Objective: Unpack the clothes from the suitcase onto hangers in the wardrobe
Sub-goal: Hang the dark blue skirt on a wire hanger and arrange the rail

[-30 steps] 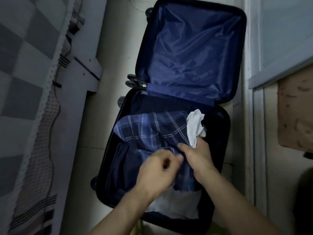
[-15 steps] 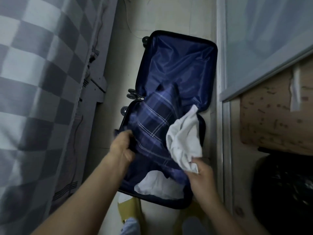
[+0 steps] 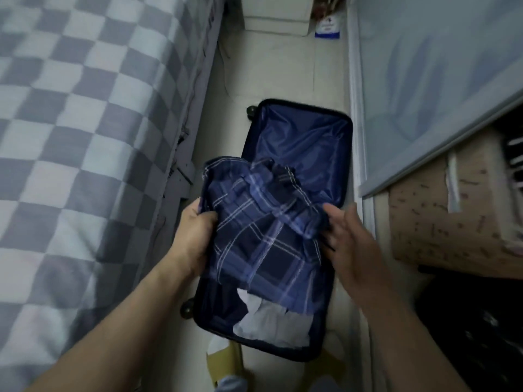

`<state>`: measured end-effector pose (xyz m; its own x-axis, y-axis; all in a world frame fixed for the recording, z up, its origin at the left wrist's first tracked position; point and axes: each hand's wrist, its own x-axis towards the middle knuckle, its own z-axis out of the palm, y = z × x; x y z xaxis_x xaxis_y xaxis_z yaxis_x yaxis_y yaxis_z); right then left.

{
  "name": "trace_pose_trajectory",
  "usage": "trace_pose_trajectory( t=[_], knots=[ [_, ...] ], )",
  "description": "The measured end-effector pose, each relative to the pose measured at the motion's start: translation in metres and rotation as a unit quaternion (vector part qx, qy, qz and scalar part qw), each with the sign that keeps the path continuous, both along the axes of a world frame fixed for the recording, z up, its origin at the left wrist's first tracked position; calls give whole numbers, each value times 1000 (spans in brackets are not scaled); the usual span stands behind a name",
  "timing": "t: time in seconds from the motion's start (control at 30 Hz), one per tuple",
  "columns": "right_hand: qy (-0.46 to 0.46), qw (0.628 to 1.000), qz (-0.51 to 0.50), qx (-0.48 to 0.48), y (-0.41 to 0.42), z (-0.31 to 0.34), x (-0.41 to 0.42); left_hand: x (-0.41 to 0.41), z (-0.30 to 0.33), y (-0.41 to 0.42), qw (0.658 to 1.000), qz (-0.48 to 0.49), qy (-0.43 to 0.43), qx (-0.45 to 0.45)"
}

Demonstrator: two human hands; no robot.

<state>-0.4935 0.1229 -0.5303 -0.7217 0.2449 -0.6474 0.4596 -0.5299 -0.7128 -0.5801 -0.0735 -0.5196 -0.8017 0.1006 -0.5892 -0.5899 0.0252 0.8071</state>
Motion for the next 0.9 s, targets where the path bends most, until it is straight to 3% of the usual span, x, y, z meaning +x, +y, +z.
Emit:
trace_pose_trajectory(
  t=[0.37,0.53,0.67,0.8,0.9],
  knots=[
    [166,981,91,28,17,257,-17,-20,237,25,975,-129,183,13],
    [240,945,116,190,25,340,-13,-21,308,43,947,-199,247,-48],
    [234,903,87,350,31,387,-20,-15,357,71,895,-140,407,-120],
    [218,873,35,436,42,410,-26,29,377,98,800,-244,537,-107],
    [225,850,56,473,60,433,-22,31,367,105,740,-294,565,-214]
  ],
)
